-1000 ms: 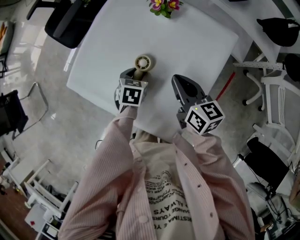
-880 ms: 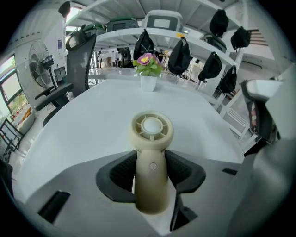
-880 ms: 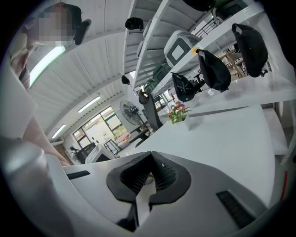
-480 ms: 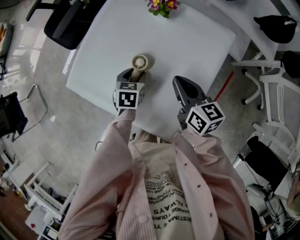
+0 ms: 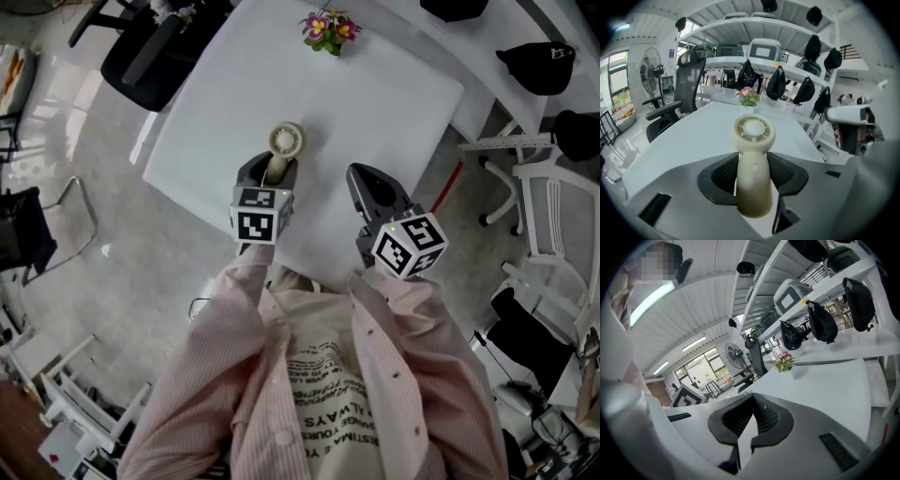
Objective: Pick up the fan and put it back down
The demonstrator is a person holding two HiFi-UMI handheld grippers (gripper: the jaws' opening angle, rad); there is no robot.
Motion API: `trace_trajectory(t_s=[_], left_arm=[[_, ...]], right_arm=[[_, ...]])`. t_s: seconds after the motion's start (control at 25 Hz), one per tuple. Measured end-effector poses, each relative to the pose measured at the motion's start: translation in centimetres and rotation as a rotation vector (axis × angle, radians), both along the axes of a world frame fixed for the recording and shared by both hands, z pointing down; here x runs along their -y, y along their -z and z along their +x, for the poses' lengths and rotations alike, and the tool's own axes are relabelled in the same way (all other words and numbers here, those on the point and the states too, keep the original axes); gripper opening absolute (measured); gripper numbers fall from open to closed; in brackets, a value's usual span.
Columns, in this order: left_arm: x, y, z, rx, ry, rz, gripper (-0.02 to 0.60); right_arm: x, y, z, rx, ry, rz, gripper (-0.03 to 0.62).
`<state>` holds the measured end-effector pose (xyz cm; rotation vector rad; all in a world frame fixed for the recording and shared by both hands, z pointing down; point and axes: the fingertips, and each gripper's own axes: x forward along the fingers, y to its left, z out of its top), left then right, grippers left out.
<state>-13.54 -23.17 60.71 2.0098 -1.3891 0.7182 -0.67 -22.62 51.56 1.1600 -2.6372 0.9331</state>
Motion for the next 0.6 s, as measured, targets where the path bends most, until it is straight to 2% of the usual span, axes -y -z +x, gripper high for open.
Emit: trace_trajectory(t_s=[0.6], left_arm=[[-3.1, 10.6, 0.1, -0.066, 0.042, 0.222, 0.183]], right_arm=[[-0.9, 5.8, 1.7, 0.011, 0.013, 0.133, -0.002]])
